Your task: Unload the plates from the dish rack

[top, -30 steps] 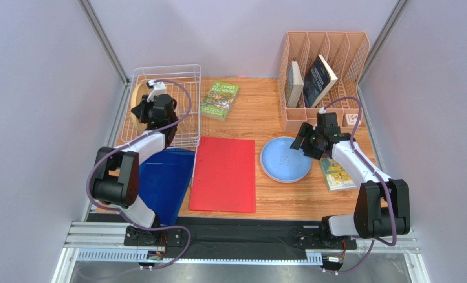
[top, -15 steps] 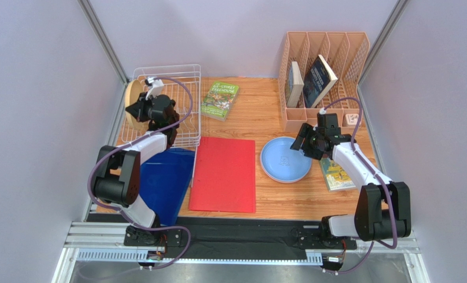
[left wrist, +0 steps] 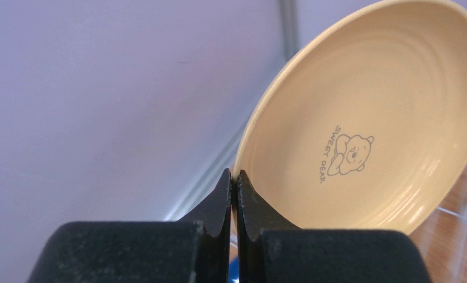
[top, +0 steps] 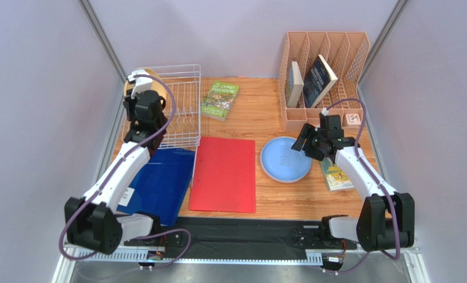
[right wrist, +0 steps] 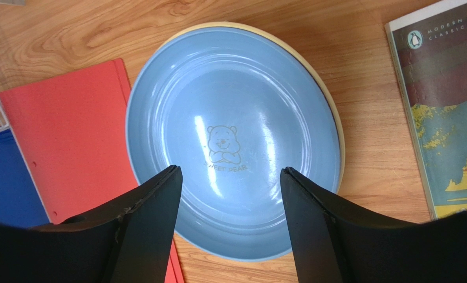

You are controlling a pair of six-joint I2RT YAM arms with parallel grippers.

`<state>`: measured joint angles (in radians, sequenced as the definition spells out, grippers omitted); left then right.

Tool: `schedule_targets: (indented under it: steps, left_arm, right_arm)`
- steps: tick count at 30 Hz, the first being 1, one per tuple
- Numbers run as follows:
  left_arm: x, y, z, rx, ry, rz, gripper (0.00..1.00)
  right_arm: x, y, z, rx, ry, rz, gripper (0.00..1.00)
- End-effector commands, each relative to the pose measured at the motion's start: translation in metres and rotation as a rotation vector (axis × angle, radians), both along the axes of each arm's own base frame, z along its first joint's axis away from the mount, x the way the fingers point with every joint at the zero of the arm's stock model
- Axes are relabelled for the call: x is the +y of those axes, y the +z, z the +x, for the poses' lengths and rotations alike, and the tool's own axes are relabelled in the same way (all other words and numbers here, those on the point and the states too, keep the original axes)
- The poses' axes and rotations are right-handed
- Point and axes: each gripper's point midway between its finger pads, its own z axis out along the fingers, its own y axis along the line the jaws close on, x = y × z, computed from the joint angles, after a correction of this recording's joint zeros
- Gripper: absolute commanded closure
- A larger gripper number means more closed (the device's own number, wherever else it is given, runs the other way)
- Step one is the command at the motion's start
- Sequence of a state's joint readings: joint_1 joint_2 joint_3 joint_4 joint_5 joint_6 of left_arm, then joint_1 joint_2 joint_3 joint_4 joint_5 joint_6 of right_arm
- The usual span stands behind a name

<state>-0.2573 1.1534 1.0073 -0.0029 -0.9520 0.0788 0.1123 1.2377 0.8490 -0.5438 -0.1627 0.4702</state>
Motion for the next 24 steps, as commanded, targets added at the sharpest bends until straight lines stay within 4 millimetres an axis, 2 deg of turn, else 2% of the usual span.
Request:
schedule_targets:
  steps: [1,2,3,5,6,10,12,18,24]
  left_arm:
    - [-0.067,-0.03,-0.01,0.04,-0.349,-0.337,1.0]
    - [-0.079,-0.034,-0.012,0.029,-0.393,-0.413,1.0]
    - [-0.101,-0.036,-0.012,0.035,-0.505,-0.475,1.0]
    - [-0.12,-0.047,-0.018,0.03,-0.571,-0.588,1.0]
    - [-0.141,-0.047,-0.019,0.039,-0.671,-0.649,1.0]
    - [-0.184,-0.062,-0.024,0.067,-0.816,-0.841,1.0]
    - [-0.205,-0.06,-0.028,0.07,-0.913,-0.91,1.0]
    - [-0.232,-0.067,-0.038,0.114,-0.962,-0.97,1.0]
    - [-0.249,-0.075,-0.046,0.147,-0.961,-0.956,1.0]
  right_arm:
    - [0.02,0.045,-0.002,-0.149,0.106,0.048,0.32]
    - [0.028,0.051,-0.004,-0.17,0.136,0.067,0.32]
    - [0.037,0.059,-0.007,-0.191,0.179,0.105,0.31]
    - [0.049,0.076,-0.009,-0.245,0.214,0.142,0.31]
    - [0.054,0.082,-0.009,-0.263,0.232,0.157,0.31]
    - [0.079,0.104,-0.016,-0.325,0.306,0.192,0.3]
    - [0.087,0.109,-0.017,-0.335,0.323,0.204,0.3]
    - [0.122,0.117,-0.021,-0.357,0.385,0.212,0.3]
    - [0.152,0.117,-0.02,-0.347,0.44,0.215,0.3]
